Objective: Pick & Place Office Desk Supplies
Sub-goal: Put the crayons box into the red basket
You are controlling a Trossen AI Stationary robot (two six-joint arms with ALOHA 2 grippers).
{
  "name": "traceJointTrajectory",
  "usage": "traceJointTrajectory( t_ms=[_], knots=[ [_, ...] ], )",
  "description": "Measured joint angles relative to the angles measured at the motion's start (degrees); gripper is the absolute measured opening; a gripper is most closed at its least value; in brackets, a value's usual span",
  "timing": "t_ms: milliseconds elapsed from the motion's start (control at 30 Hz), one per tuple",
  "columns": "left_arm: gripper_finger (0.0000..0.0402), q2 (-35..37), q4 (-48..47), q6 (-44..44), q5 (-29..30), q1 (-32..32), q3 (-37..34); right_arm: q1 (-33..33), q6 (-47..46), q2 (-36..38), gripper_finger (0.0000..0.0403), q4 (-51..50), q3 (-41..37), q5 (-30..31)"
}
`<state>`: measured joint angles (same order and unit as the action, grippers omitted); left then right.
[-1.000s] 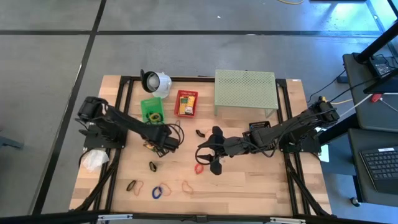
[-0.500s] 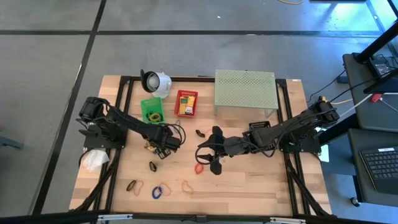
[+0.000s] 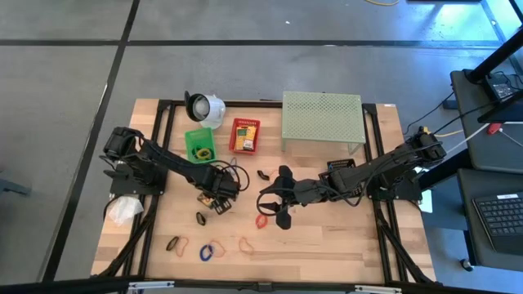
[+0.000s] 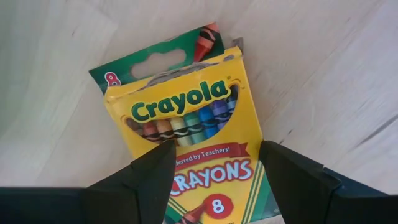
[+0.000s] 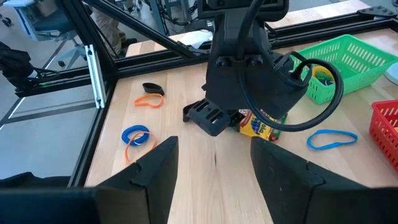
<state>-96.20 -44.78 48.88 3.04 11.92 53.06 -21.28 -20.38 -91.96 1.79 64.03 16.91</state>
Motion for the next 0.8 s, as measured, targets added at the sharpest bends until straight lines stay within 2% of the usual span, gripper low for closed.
traceJointTrajectory(
  t_ms=[433,800],
  knots=[
    [0.0235,0.1,1.2,-0.1,-0.4,1.2,3.1,0.0,-0.2,0.0,0.0203,1.0,0.0,0.0],
    [0.0235,-5.3,-0.2,-0.8,0.6,2.9,5.0,0.0,0.0,0.0,0.0203,1.4,0.0,-1.5]
  ],
)
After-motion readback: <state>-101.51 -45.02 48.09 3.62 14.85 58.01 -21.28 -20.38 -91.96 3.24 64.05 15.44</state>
